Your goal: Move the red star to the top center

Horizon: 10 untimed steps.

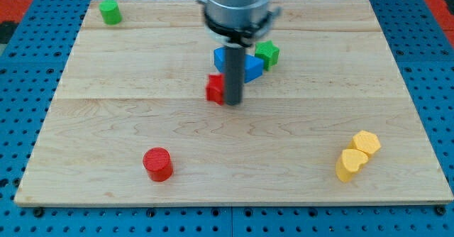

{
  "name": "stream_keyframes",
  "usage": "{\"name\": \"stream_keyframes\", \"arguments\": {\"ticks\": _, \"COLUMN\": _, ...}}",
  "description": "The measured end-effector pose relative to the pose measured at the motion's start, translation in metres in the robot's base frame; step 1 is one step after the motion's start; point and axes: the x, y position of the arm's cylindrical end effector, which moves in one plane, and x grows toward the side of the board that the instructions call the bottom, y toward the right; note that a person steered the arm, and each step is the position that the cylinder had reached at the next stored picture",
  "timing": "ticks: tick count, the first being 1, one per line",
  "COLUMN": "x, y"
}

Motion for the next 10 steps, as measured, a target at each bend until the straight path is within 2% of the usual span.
{"name": "stream_keyframes", "arguments": {"ticks": 1, "x": -0.087, "y": -0.023}}
{"name": "stream_keyframes", "arguments": {"ticks": 2, "x": -0.068, "y": 0.007}}
{"name": "stream_keyframes", "arguments": {"ticks": 4, "x": -0.018, "y": -0.035}}
{"name": "stream_keyframes", "arguments": {"ticks": 5, "x": -0.062, "y": -0.092}}
{"name": "stream_keyframes", "arguments": {"ticks": 6, "x": -0.072, "y": -0.061}}
{"name": "stream_keyframes", "arguments": {"ticks": 7, "x": 0.007, "y": -0.098}}
{"name": "stream_keyframes", "arguments": {"ticks": 8, "x": -0.023, "y": -0.059}}
{"name": "stream_keyframes", "arguments": {"ticks": 9, "x": -0.077, "y": -0.032}}
{"name": "stream_keyframes", "arguments": {"ticks": 10, "x": -0.047, "y": -0.04}}
